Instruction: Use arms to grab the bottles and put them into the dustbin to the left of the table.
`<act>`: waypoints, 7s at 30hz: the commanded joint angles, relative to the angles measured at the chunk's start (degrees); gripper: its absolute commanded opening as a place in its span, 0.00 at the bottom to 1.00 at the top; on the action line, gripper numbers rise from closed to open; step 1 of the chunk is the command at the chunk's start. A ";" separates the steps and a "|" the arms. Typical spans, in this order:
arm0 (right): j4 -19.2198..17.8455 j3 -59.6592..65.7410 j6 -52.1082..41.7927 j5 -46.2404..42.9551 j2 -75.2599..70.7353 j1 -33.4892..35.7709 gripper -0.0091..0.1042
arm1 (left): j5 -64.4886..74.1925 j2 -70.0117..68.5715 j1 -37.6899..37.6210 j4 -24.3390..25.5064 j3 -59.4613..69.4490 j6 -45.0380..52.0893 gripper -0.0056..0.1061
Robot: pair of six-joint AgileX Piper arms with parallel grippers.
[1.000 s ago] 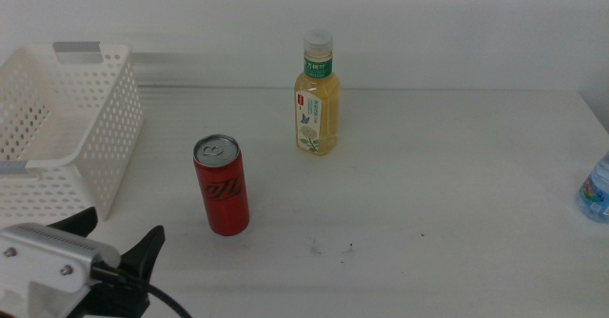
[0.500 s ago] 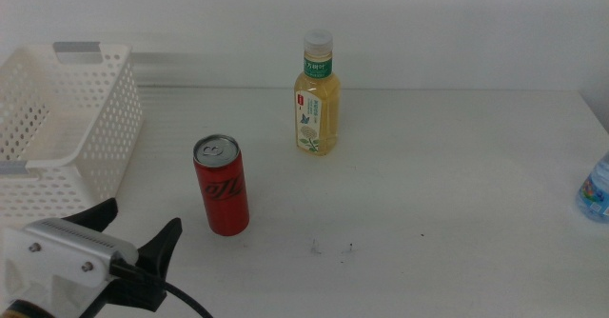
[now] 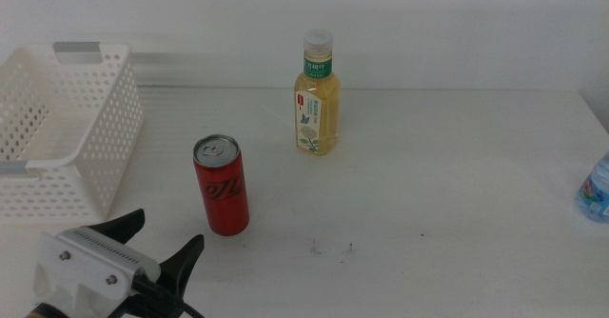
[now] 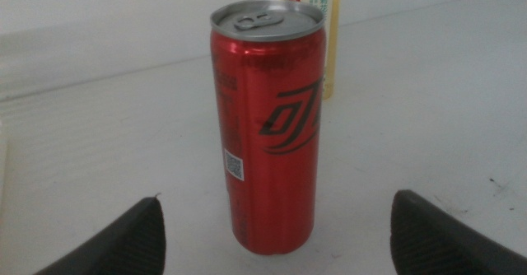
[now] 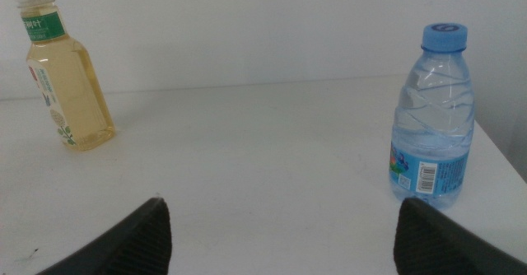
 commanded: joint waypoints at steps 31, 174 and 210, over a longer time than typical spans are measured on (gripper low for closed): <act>-0.58 0.20 -0.18 -0.49 -0.22 -0.01 0.85 | -1.22 11.59 -0.44 2.44 -8.78 -4.95 0.89; -0.58 0.20 -0.18 -0.49 -0.22 -0.01 0.85 | 121.91 7.21 20.03 -16.44 -92.17 15.09 0.42; -0.58 0.20 -0.18 -0.49 -0.22 -0.01 0.85 | 127.00 32.80 31.59 -20.46 -100.43 26.36 0.56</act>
